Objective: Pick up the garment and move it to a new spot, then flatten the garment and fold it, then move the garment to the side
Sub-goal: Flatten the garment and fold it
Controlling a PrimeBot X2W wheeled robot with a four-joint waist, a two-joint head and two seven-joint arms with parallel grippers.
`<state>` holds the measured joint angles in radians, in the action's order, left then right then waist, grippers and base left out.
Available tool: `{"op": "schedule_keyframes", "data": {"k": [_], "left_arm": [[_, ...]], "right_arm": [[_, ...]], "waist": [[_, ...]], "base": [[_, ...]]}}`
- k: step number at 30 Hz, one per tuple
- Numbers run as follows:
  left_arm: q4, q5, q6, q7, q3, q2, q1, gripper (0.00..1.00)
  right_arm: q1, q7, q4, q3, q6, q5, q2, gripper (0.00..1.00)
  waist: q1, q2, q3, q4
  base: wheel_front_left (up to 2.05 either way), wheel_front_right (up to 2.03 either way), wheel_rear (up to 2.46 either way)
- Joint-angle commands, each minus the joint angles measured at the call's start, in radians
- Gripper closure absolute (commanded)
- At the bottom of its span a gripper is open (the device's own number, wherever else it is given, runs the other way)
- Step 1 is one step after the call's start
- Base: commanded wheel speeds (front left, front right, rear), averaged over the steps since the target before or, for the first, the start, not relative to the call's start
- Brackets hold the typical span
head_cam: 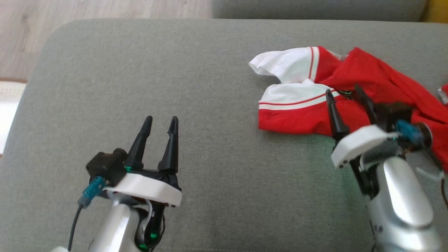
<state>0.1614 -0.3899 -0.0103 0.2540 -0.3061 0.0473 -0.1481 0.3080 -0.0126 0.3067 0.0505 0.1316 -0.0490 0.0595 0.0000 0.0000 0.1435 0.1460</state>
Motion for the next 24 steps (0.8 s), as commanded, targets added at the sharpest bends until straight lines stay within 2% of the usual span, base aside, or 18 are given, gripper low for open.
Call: {"op": "schedule_keyframes", "data": {"k": [1,6,9,18,21,22,23,24], "left_arm": [[-0.029,-0.003,-0.004,0.008,0.024,0.003,-0.035,0.00],[-0.026,-0.007,-0.003,0.008,0.001,0.003,-0.041,0.00],[-0.025,-0.011,-0.002,0.008,-0.008,0.003,-0.055,0.00],[-0.023,-0.019,0.004,0.008,-0.022,0.003,-0.066,0.00],[-0.019,-0.023,0.005,0.008,-0.025,0.003,-0.072,0.00],[-0.017,-0.025,0.006,0.008,-0.026,0.003,-0.074,0.00],[-0.016,-0.026,0.007,0.008,-0.027,0.003,-0.076,0.00],[-0.015,-0.027,0.009,0.008,-0.027,0.003,-0.078,0.00]], "right_arm": [[0.076,-0.015,0.029,0.018,-0.001,0.015,0.015,0.00],[0.171,-0.047,0.196,0.035,-0.001,0.036,0.048,0.00],[0.235,-0.042,0.305,0.080,-0.001,0.038,0.089,0.00],[0.348,-0.008,0.459,0.201,-0.001,0.018,0.150,0.00],[0.372,-0.026,0.520,0.260,-0.001,-0.014,0.157,0.00],[0.380,-0.029,0.533,0.281,-0.001,-0.033,0.159,0.56],[0.386,-0.026,0.542,0.302,-0.001,-0.051,0.163,1.00],[0.393,-0.019,0.547,0.318,-0.001,-0.069,0.165,1.00]], "waist": [[0.0000,0.0000,0.016,0.019],[0.0000,0.0000,0.041,0.051],[0.0000,0.0000,0.060,0.076],[0.0000,0.0000,0.091,0.099],[0.0000,0.0000,0.094,0.104],[0.0000,0.0000,0.094,0.105],[0.0000,0.0000,0.094,0.106],[0.0000,0.0000,0.093,0.105]], "base": [[0.00,0.00,0.00],[0.00,0.00,0.00],[0.00,0.00,0.00],[0.00,0.00,0.00],[0.00,0.00,0.00],[0.00,0.00,0.00],[0.00,0.00,0.00],[0.00,0.00,0.00]]}}
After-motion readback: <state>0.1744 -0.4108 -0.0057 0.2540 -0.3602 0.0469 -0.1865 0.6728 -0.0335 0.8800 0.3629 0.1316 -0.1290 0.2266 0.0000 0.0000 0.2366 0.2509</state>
